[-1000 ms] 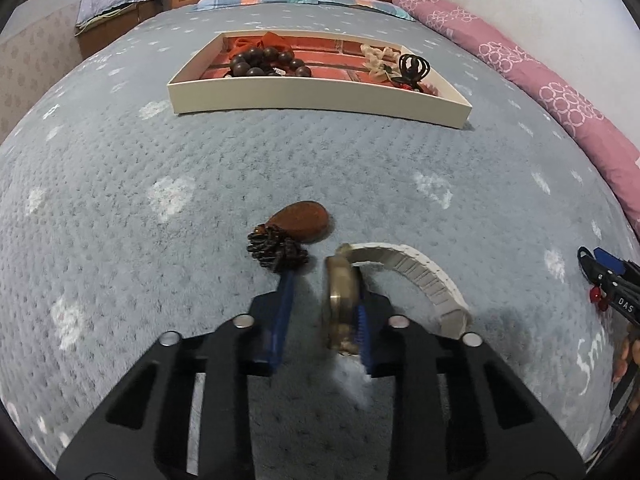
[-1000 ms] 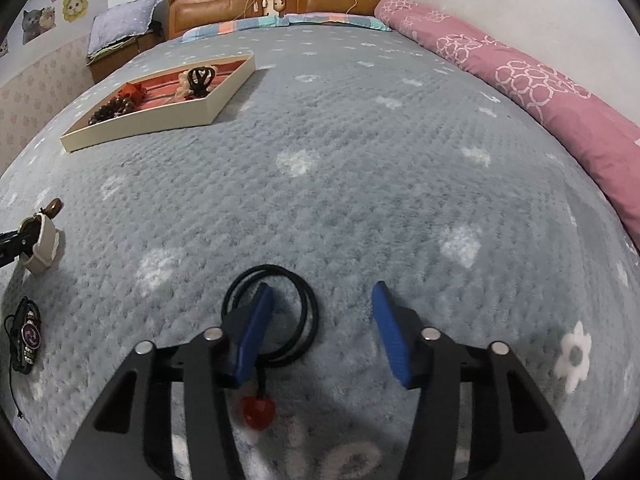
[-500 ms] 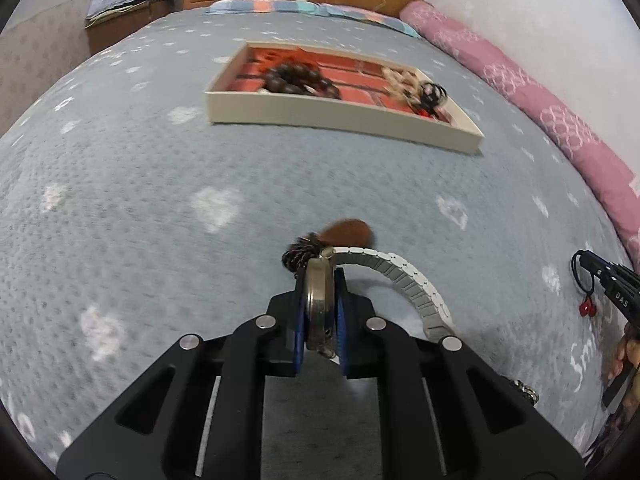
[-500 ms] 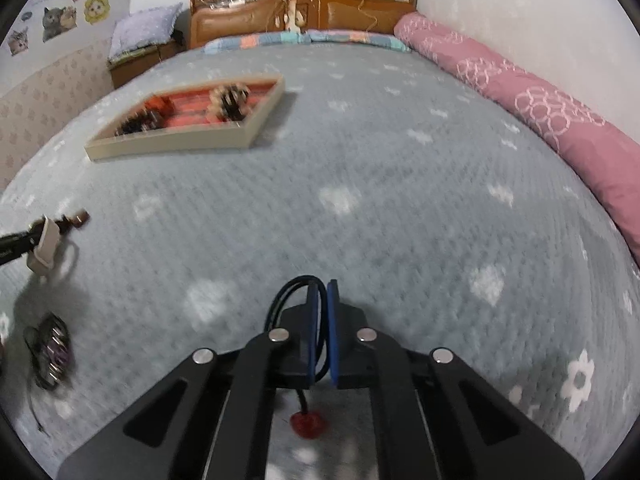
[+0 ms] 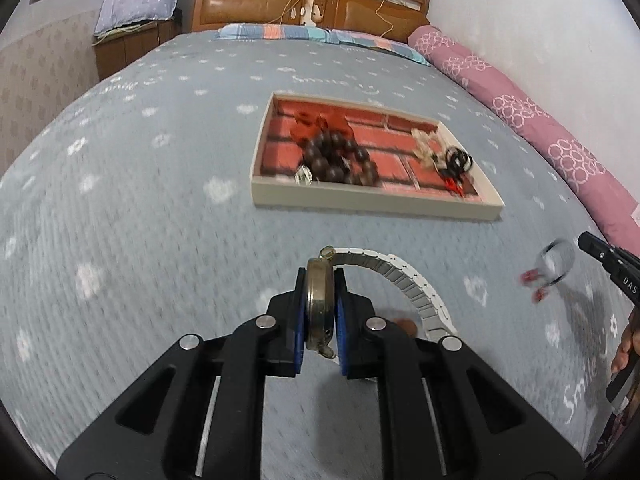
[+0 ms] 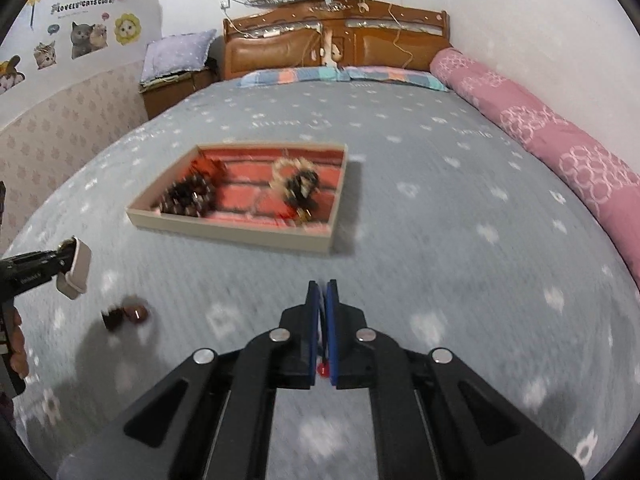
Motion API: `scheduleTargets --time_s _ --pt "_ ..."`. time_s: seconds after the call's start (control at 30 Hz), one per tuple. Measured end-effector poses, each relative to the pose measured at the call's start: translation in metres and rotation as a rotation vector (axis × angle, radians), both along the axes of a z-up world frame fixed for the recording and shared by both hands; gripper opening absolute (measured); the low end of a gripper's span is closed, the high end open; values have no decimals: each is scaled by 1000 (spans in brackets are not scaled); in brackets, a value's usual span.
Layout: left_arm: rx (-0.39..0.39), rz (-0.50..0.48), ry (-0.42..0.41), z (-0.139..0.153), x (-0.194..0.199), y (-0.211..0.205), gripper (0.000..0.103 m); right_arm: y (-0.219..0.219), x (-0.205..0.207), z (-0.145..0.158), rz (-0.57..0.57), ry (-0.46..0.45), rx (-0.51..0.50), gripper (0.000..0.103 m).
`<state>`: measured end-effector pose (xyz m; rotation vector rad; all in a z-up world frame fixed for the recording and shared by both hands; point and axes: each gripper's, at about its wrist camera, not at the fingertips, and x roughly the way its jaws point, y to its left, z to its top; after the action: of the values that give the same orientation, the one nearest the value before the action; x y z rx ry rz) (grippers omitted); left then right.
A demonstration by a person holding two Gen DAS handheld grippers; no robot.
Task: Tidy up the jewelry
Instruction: 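Carry watch and hair tie into the tray and open both tools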
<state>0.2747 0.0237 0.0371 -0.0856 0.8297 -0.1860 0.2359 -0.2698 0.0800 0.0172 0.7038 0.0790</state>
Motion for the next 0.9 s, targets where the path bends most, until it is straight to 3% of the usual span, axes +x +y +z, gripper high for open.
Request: scheduleTargets --time_s 0.37,0.77,0.8,0.87,0.9 --pt "28 1 -52 37 71 18 11 31 69 16 28 -20 -18 2" --pt "3 -39 5 1 75 4 11 -22 69 -58 -44 169 0 7" --pt "6 -40 5 0 75 3 11 -26 69 -62 -53 181 -1 12" --pt "16 -44 4 -1 73 2 11 -32 68 -68 -68 184 -7 49" --pt "19 -45 3 -1 73 2 11 -34 66 -71 -74 185 -11 49"
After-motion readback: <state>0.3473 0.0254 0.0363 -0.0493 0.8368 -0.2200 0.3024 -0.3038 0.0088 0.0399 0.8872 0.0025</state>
